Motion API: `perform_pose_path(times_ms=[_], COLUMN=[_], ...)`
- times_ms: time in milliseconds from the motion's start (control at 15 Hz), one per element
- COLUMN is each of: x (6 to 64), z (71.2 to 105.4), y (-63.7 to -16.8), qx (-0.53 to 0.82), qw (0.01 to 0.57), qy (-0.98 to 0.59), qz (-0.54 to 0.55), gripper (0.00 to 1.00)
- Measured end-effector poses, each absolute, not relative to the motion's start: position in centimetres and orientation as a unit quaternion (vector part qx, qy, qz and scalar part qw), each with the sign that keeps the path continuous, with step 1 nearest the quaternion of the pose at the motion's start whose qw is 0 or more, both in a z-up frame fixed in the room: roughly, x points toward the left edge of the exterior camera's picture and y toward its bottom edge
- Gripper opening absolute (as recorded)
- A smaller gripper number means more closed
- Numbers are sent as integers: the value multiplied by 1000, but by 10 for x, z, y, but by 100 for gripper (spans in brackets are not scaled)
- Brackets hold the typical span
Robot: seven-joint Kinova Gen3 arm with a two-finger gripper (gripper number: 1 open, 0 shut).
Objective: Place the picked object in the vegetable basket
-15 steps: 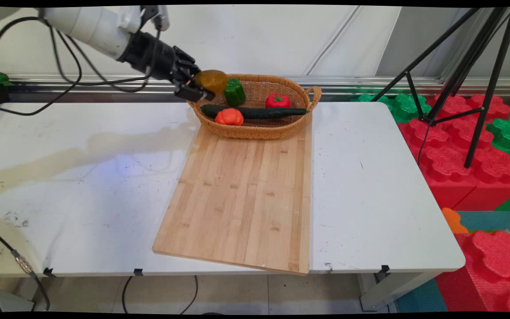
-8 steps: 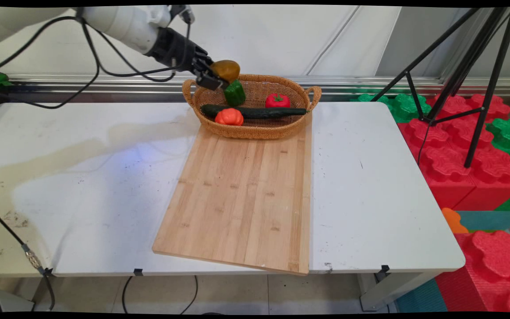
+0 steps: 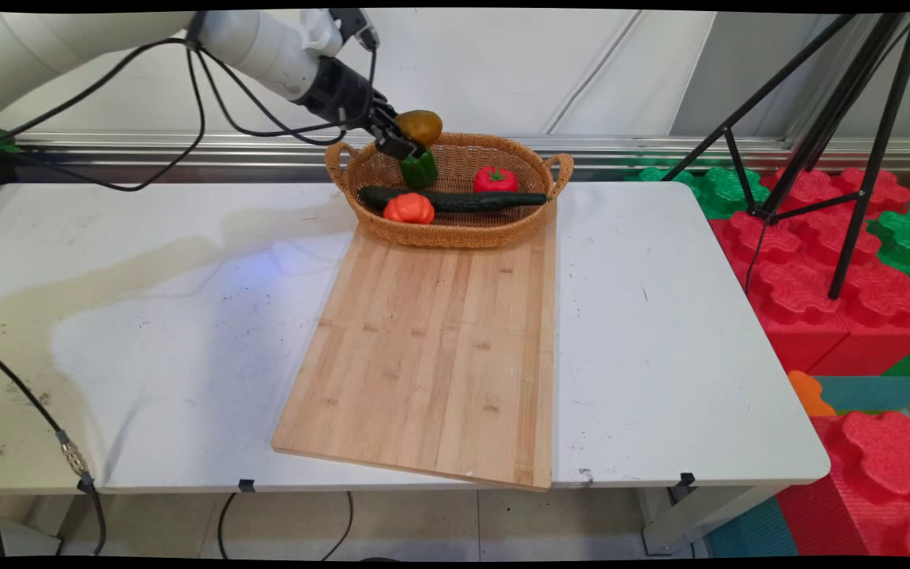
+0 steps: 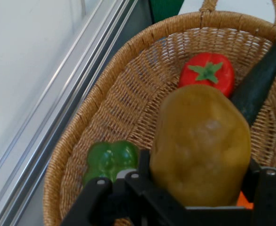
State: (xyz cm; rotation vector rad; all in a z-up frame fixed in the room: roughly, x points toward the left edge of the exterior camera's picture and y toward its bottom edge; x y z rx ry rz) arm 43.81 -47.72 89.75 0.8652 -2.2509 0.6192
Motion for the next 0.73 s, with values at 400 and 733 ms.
perform_pose_path(times_ms=[400, 733], x=[431, 423], z=[886, 879], y=[-499, -513], qx=[337, 336], qw=[316, 319], qy=[-855, -855], qz=[235, 232], gripper=[0, 100])
